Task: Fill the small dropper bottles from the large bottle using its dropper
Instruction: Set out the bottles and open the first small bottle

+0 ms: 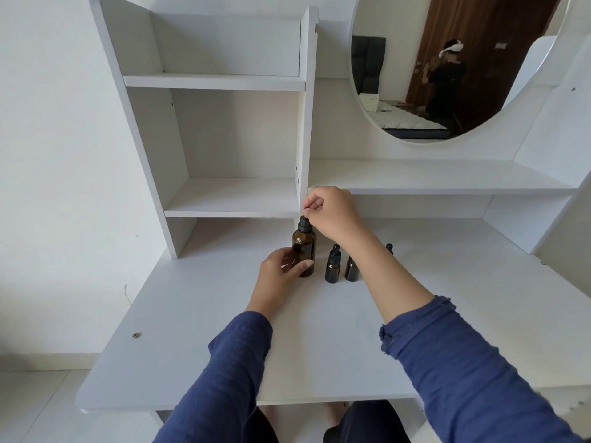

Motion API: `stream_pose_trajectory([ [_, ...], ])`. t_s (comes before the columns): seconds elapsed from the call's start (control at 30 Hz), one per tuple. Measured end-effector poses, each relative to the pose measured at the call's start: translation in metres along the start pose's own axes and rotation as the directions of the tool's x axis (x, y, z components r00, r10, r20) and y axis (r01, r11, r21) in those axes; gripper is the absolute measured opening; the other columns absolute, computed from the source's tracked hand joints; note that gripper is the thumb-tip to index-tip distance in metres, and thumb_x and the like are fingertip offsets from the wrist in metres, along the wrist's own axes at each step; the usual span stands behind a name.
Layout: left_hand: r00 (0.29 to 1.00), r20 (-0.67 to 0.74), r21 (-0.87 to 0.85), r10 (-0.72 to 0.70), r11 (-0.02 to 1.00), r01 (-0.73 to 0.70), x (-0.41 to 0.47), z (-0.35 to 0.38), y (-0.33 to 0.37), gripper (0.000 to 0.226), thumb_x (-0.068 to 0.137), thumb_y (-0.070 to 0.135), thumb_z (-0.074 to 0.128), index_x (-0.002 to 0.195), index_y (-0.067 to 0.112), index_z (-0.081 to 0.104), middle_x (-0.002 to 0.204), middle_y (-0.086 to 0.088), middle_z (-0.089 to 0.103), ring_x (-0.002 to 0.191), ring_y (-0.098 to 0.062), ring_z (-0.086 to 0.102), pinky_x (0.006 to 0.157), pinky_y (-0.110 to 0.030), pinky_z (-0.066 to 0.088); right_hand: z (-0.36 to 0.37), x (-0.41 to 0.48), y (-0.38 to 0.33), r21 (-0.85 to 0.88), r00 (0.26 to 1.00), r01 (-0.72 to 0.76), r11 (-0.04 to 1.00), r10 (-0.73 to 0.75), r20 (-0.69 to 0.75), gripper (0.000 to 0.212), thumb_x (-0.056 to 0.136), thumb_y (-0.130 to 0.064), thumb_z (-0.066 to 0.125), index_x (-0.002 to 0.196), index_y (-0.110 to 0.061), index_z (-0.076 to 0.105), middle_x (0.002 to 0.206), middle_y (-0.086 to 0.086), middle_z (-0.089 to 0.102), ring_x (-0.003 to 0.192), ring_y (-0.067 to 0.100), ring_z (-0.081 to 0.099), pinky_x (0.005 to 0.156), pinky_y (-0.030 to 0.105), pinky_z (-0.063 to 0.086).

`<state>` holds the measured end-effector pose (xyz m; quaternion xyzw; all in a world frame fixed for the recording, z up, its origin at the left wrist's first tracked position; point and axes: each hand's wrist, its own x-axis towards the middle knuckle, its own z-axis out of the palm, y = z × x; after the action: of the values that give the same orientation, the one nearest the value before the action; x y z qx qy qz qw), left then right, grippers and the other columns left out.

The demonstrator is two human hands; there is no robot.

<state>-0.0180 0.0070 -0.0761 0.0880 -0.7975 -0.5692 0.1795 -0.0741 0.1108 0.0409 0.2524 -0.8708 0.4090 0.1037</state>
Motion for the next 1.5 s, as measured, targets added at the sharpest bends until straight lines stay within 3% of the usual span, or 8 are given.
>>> stream_pose_trajectory([
  [0.07, 1.0, 0.002, 0.003, 0.004, 1.0, -0.004, 0.0, 0.0, 0.0, 0.044, 0.082, 0.028, 0.069, 0.12, 0.009, 0.056, 0.109, 0.002, 0.057, 0.103, -0.011, 0.053, 0.089, -0.021, 0.041, 0.0, 0.0, 0.002, 0.048, 0.999, -0.004, 0.999, 0.002, 0.036, 0.023, 0.082, 0.003, 0.052, 0.098, -0.006, 0.064, 0.095, 0.006, 0.065, 0.08, 0.011, 0.057, 0.068, 0.006, 0.042],
  [0.27, 1.0, 0.004, 0.0, -0.002, 1.0, 0.002, 0.001, 0.0, -0.001, 0.047, 0.082, 0.03, 0.069, 0.122, 0.009, 0.055, 0.115, -0.002, 0.059, 0.104, -0.012, 0.054, 0.09, -0.022, 0.042, 0.008, -0.003, 0.005, -0.002, 0.999, 0.029, 1.0, -0.029, -0.021, 0.009, 0.081, -0.01, 0.065, 0.088, -0.006, 0.062, 0.084, 0.007, 0.063, 0.074, 0.016, 0.056, 0.066, 0.022, 0.047],
  [0.4, 1.0, 0.002, -0.004, 0.005, 1.0, -0.005, 0.001, 0.0, -0.001, 0.046, 0.082, 0.029, 0.069, 0.121, 0.009, 0.055, 0.114, -0.001, 0.059, 0.104, -0.011, 0.053, 0.09, -0.021, 0.042, 0.004, 0.001, -0.001, 0.054, 0.994, 0.051, 0.997, -0.045, -0.099, 0.007, 0.081, -0.005, 0.063, 0.087, -0.006, 0.065, 0.081, 0.008, 0.066, 0.068, 0.011, 0.055, 0.062, 0.01, 0.043],
  [0.6, 1.0, 0.017, 0.012, 0.0, 1.0, -0.001, 0.001, 0.0, -0.002, 0.047, 0.082, 0.031, 0.068, 0.122, 0.01, 0.054, 0.112, 0.002, 0.056, 0.105, -0.012, 0.052, 0.092, -0.023, 0.042, -0.022, 0.014, -0.015, 0.072, 0.976, 0.119, 0.99, -0.104, -0.193, 0.011, 0.083, -0.002, 0.06, 0.09, -0.005, 0.067, 0.08, 0.005, 0.065, 0.072, 0.013, 0.059, 0.072, 0.019, 0.05],
  [0.87, 1.0, 0.016, 0.014, -0.003, 1.0, 0.003, 0.001, 0.0, -0.001, 0.045, 0.083, 0.029, 0.068, 0.121, 0.009, 0.054, 0.109, 0.003, 0.055, 0.103, -0.011, 0.051, 0.089, -0.021, 0.04, -0.035, 0.024, -0.024, 0.06, 0.96, 0.178, 0.982, -0.16, -0.229, 0.009, 0.082, -0.001, 0.06, 0.086, -0.005, 0.067, 0.074, 0.002, 0.06, 0.066, 0.012, 0.056, 0.065, 0.016, 0.048],
  [1.23, 1.0, 0.015, 0.042, -0.003, 0.999, 0.002, -0.001, 0.002, 0.003, 0.046, 0.085, 0.029, 0.066, 0.124, 0.009, 0.052, 0.111, 0.002, 0.054, 0.103, -0.01, 0.049, 0.089, -0.02, 0.038, -0.008, 0.0, 0.002, 0.009, 0.991, 0.12, 0.993, -0.119, -0.057, 0.013, 0.083, -0.003, 0.059, 0.09, -0.007, 0.069, 0.089, 0.007, 0.069, 0.075, 0.011, 0.06, 0.074, 0.018, 0.051],
  [1.33, 1.0, 0.011, 0.045, 0.007, 0.999, -0.008, -0.002, 0.002, 0.003, 0.046, 0.085, 0.029, 0.066, 0.124, 0.009, 0.053, 0.113, 0.0, 0.056, 0.102, -0.01, 0.051, 0.088, -0.02, 0.038, -0.004, -0.008, 0.009, 0.035, 0.995, 0.102, 0.994, -0.102, -0.007, 0.015, 0.084, -0.004, 0.058, 0.095, -0.009, 0.066, 0.095, 0.006, 0.069, 0.078, 0.01, 0.06, 0.073, 0.013, 0.047],
  [1.5, 1.0, 0.017, 0.052, 0.017, 0.998, -0.017, -0.002, 0.002, 0.004, 0.046, 0.085, 0.029, 0.065, 0.124, 0.008, 0.052, 0.111, 0.002, 0.054, 0.101, -0.01, 0.051, 0.087, -0.019, 0.038, -0.007, -0.025, 0.022, 0.09, 0.997, 0.069, 0.994, -0.068, -0.023, 0.023, 0.086, -0.004, 0.057, 0.109, -0.007, 0.061, 0.106, 0.007, 0.066, 0.09, 0.01, 0.058, 0.079, 0.01, 0.043],
])
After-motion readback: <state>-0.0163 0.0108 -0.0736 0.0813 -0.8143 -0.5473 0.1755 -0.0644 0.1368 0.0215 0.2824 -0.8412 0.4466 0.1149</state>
